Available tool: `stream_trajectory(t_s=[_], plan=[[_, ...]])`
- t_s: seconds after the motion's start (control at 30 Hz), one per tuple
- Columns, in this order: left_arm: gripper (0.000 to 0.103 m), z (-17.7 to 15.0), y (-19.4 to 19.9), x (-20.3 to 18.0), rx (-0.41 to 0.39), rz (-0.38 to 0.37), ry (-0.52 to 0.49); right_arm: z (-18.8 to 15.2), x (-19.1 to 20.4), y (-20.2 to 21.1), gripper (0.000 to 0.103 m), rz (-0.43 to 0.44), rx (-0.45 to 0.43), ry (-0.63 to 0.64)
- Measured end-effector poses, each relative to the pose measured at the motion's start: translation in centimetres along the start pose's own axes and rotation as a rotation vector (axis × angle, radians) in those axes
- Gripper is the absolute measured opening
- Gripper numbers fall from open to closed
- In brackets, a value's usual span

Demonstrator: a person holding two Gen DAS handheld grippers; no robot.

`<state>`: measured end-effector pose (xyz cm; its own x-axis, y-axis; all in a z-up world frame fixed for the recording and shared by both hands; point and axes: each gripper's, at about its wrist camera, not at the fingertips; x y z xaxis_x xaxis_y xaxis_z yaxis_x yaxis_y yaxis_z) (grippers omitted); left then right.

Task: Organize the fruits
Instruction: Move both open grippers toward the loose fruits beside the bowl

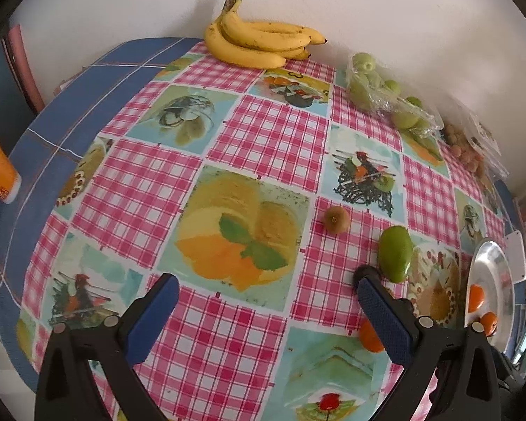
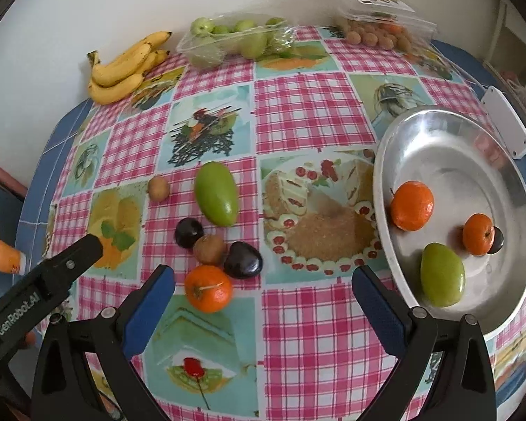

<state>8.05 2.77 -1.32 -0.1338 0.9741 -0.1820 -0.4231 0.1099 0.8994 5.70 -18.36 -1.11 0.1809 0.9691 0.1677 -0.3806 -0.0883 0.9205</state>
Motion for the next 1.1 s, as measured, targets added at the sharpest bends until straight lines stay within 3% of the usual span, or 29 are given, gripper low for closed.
stream_trajectory(t_s=[0.4,0.67,0.93,1.1], plan=[[0.103,0.0,-1.0,-1.1,0.002,-0.07,-0.043,0.2,-0.7,-1.1,0.101,0.012,-0.003,-0.023],[0.103,0.0,-1.8,-0.7,0.017,-0.088,-0.007,0.2,-1.6,-1.4,0.099,0.022,-0.006,-0.06],[0.101,-0.2,-2.5,-0.9,0.052,-0.129,0.005,0.0,-1.9,-1.8,0.083,0.053,0.006,-0.105],[0.097,-0.2,-2.7,-0.8,0.066,-0.142,0.021,-0.1,-2.4,-2.3,0.061,0.09,0.017,-0.128]])
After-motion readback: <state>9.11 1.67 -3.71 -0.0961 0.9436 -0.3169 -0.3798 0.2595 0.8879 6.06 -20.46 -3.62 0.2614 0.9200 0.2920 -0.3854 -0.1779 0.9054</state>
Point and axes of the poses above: each gripper's, at about its wrist camera, not at the fingertips, and y roughly against the way its jaws point, x to its left, z to its top, and after that the axes turned 4 degrees about y, right-handed
